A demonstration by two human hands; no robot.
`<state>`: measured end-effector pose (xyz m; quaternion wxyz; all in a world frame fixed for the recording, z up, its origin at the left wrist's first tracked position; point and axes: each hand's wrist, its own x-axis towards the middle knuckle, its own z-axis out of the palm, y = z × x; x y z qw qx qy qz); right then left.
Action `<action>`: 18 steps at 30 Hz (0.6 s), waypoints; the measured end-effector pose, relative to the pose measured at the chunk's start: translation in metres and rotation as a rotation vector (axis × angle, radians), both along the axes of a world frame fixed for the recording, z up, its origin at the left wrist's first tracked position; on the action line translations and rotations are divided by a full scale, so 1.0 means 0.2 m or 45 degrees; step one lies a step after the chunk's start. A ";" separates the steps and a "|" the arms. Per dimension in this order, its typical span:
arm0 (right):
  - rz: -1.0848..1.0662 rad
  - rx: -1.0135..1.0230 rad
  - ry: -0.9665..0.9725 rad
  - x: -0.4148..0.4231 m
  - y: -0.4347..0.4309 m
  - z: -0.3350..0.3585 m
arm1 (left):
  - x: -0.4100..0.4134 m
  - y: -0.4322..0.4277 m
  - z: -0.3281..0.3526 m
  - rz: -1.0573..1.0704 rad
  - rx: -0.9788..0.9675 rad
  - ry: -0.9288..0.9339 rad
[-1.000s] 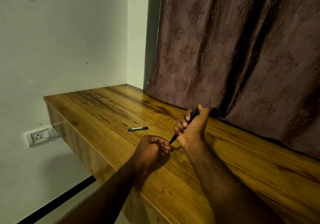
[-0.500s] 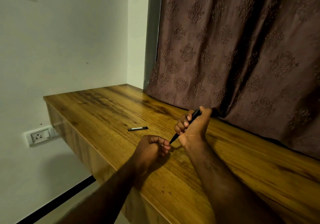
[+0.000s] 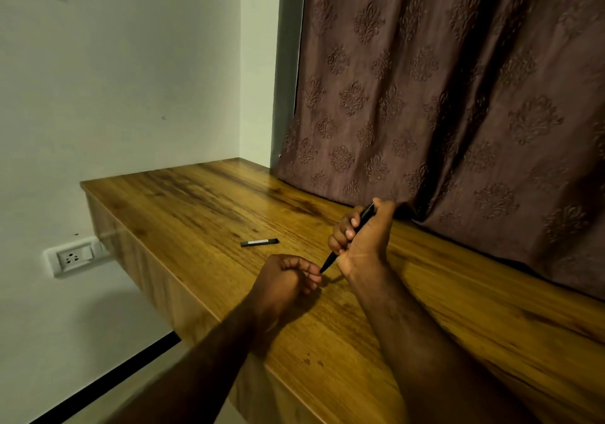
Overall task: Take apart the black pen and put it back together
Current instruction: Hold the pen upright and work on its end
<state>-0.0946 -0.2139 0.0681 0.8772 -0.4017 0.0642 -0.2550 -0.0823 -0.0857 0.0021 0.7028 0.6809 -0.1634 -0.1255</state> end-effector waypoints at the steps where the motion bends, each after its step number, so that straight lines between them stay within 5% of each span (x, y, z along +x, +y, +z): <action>1: 0.005 0.000 0.001 0.00 0.00 0.00 | 0.00 0.00 0.00 -0.006 -0.001 -0.001; 18: -0.001 -0.007 -0.002 -0.01 0.00 0.00 | 0.02 0.01 -0.01 -0.027 0.016 -0.034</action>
